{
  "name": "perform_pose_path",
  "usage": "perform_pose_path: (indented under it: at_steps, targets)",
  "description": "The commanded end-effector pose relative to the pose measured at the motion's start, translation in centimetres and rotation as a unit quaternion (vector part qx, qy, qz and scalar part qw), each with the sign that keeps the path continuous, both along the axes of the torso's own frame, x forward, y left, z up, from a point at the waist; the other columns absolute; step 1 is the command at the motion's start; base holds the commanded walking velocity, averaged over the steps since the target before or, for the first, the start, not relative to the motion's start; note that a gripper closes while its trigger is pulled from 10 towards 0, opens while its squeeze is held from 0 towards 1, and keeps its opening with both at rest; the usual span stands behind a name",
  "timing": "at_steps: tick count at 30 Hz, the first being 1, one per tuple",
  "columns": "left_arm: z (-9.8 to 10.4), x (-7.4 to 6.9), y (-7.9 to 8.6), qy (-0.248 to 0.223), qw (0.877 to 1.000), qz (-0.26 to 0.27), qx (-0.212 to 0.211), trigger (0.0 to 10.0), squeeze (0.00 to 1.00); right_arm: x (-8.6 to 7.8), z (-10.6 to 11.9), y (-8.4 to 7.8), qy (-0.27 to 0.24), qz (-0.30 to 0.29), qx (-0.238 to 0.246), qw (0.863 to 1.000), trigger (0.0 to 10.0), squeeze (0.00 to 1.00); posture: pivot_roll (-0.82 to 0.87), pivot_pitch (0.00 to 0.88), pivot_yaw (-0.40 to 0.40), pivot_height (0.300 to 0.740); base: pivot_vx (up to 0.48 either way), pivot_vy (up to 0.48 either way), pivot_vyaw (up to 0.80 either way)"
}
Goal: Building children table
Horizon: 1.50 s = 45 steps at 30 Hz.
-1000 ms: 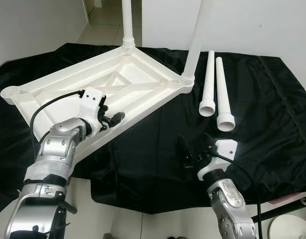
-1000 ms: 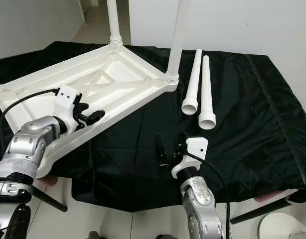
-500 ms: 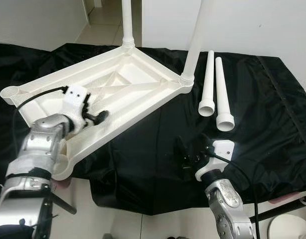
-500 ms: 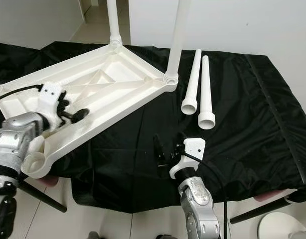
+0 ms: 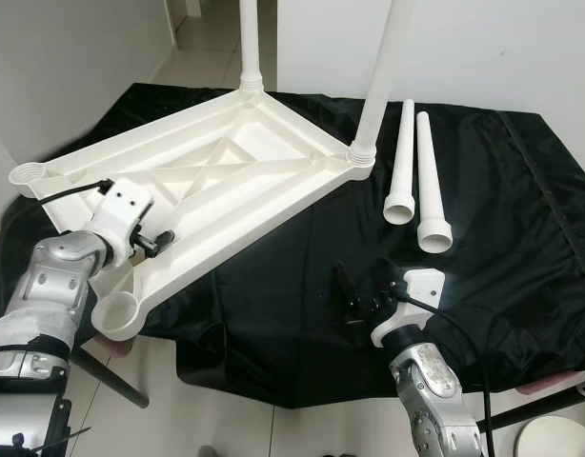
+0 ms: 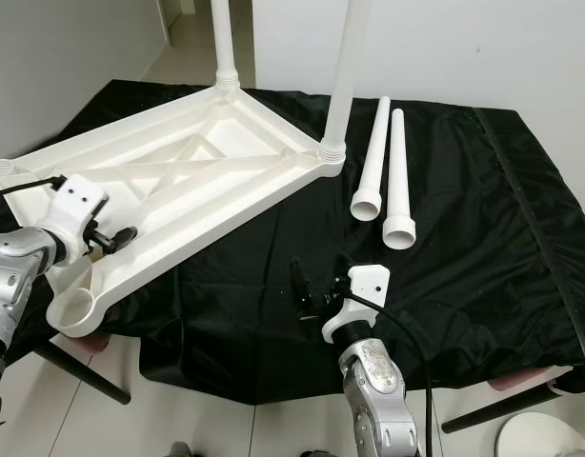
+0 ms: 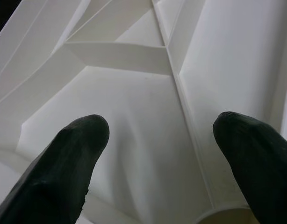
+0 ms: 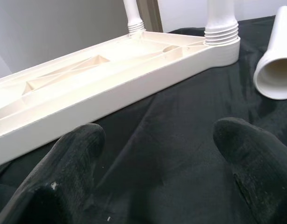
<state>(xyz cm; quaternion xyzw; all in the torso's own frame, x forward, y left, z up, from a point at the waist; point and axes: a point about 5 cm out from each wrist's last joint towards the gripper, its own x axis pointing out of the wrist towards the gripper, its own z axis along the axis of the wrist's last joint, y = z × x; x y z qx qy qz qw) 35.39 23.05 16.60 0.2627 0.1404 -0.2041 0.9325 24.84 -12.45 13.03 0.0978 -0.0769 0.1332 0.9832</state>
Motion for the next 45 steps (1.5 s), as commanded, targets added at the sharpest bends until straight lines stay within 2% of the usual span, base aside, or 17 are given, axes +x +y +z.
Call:
perform_pose_path:
  at_steps: [1, 10, 11, 12, 13, 16, 17, 23, 25, 26, 30, 32, 36, 37, 39, 41, 45]
  targets:
    - [-2.3, -0.7, -1.4, 0.042, 0.998, -0.037, 0.013, 10.0, 0.00, -0.1, -0.3, 0.0, 0.005, 0.002, -0.001, 1.000, 10.0, 0.00, 0.00, 0.053, 0.022, 0.740, 0.000, 0.000, 0.00]
    - [-3.0, -0.9, -2.7, 0.051, 0.997, -0.061, 0.011, 10.0, 0.00, -0.2, -0.4, -0.1, 0.005, 0.001, -0.002, 1.000, 10.0, 0.00, -0.01, 0.050, 0.024, 0.740, 0.000, 0.000, 0.00]
    - [-3.2, -1.0, -3.9, 0.052, 0.996, -0.076, 0.007, 10.0, 0.00, -0.3, -0.4, -0.1, 0.004, 0.000, -0.003, 1.000, 10.0, 0.00, -0.01, 0.050, 0.024, 0.740, 0.000, 0.000, 0.00]
    - [-3.2, -1.0, -3.9, 0.052, 0.996, -0.076, 0.007, 10.0, 0.00, -0.3, -0.4, -0.1, 0.004, 0.000, -0.003, 1.000, 10.0, 0.00, -0.01, 0.050, 0.024, 0.740, 0.000, 0.000, 0.00]
    - [-3.4, -1.0, -5.2, 0.051, 0.995, -0.091, -0.001, 10.0, 0.00, -0.3, -0.4, -0.2, 0.004, -0.001, -0.003, 1.000, 10.0, 0.00, -0.01, 0.046, 0.025, 0.740, 0.000, 0.000, 0.00]
    - [-3.4, -1.0, -5.2, 0.051, 0.995, -0.091, -0.001, 10.0, 0.00, -0.3, -0.4, -0.2, 0.004, -0.001, -0.003, 1.000, 10.0, 0.00, -0.01, 0.046, 0.025, 0.740, 0.000, 0.000, 0.00]
    - [-3.3, -1.1, -7.9, 0.045, 0.992, -0.113, -0.027, 10.0, 0.00, -0.3, -0.4, -0.1, 0.004, -0.002, -0.003, 1.000, 10.0, 0.00, -0.02, 0.040, 0.028, 0.740, 0.000, 0.000, 0.00]
    - [-3.5, -1.7, -9.9, 0.044, 0.988, -0.143, -0.037, 10.0, 0.00, -0.2, -0.5, -0.2, 0.004, -0.004, -0.004, 1.000, 10.0, 0.00, -0.01, 0.043, 0.029, 0.740, 0.000, 0.000, 0.00]
    - [-3.5, -1.7, -9.9, 0.044, 0.988, -0.143, -0.037, 10.0, 0.00, -0.2, -0.5, -0.2, 0.004, -0.004, -0.004, 1.000, 10.0, 0.00, -0.01, 0.043, 0.029, 0.740, 0.000, 0.000, 0.00]
    - [-3.7, -2.1, -11.3, 0.047, 0.985, -0.160, -0.044, 10.0, 0.00, -0.1, -0.4, -0.3, 0.003, -0.008, -0.003, 1.000, 10.0, 0.00, -0.01, 0.045, 0.033, 0.740, 0.000, 0.000, 0.00]
    - [-3.8, -2.3, -11.8, 0.048, 0.984, -0.167, -0.048, 10.0, 0.00, 0.0, -0.4, -0.4, 0.002, -0.010, -0.003, 1.000, 10.0, 0.00, -0.01, 0.046, 0.036, 0.740, 0.000, 0.000, 0.00]
    - [-3.6, -2.7, -13.7, 0.045, 0.980, -0.183, -0.063, 10.0, 0.00, 0.2, -0.3, -0.3, 0.000, -0.013, 0.000, 1.000, 10.0, 0.00, -0.01, 0.049, 0.042, 0.740, 0.000, 0.000, 0.00]
    - [-3.5, -2.8, -14.5, 0.044, 0.978, -0.189, -0.070, 10.0, 0.00, 0.2, -0.3, -0.3, 0.000, -0.013, 0.001, 1.000, 10.0, 0.00, -0.01, 0.051, 0.043, 0.740, 0.000, 0.000, 0.00]
    - [-3.0, -2.9, -16.4, 0.032, 0.976, -0.197, -0.088, 10.0, 0.00, 0.1, -0.3, -0.2, 0.000, -0.016, 0.003, 1.000, 10.0, 0.00, -0.01, 0.054, 0.048, 0.740, 0.000, 0.000, 0.00]
    - [-3.0, -2.9, -16.4, 0.032, 0.976, -0.197, -0.088, 10.0, 0.00, 0.1, -0.3, -0.2, 0.000, -0.016, 0.003, 1.000, 10.0, 0.00, -0.01, 0.054, 0.048, 0.740, 0.000, 0.000, 0.00]
    - [-2.1, -2.7, -17.2, 0.011, 0.976, -0.188, -0.107, 10.0, 0.00, 0.1, -0.3, -0.2, 0.000, -0.019, 0.004, 1.000, 10.0, 0.00, -0.02, 0.060, 0.053, 0.740, 0.000, 0.000, 0.00]
    - [-1.0, -2.0, -16.8, -0.013, 0.977, -0.170, -0.127, 10.0, 0.00, 0.1, -0.3, -0.2, -0.001, -0.021, 0.005, 1.000, 10.0, 0.00, -0.02, 0.062, 0.055, 0.740, 0.000, 0.000, 0.00]
